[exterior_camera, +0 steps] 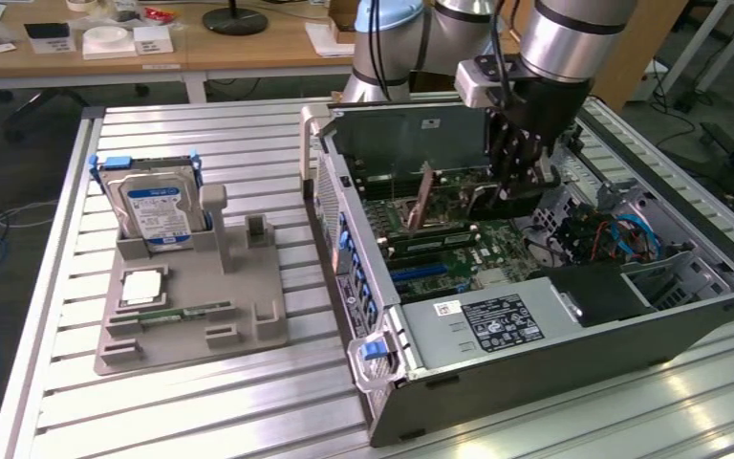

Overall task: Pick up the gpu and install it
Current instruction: 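Insert the gpu into the slot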

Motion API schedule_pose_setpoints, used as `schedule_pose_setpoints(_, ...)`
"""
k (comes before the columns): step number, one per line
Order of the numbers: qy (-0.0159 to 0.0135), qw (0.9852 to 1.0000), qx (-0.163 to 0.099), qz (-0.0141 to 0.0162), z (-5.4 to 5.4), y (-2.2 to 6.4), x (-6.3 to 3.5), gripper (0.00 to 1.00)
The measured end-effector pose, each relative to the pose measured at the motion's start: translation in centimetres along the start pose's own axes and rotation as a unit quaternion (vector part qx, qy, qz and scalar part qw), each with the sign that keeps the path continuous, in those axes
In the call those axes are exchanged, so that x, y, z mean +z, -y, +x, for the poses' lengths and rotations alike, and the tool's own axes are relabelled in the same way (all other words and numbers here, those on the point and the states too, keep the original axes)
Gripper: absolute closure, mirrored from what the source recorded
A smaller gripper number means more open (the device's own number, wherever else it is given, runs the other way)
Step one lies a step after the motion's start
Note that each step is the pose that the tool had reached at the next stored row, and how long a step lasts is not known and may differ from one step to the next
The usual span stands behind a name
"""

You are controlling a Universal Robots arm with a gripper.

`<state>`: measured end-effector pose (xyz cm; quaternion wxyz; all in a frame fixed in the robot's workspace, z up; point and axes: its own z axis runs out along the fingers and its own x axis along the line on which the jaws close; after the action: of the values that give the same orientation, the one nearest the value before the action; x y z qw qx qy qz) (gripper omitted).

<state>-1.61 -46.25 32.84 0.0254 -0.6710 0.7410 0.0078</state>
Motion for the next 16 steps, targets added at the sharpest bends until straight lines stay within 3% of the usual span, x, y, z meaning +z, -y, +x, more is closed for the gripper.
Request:
schedule_pose_setpoints(9, 0.0000, 1.0000, 0.000, 0.0000, 0.1, -0.66, 1.56, 0.73)
schedule_pose_setpoints(16, 0.0002, 1.0000, 0.000, 0.0000, 0.2, -0.93, 1.77, 0.73)
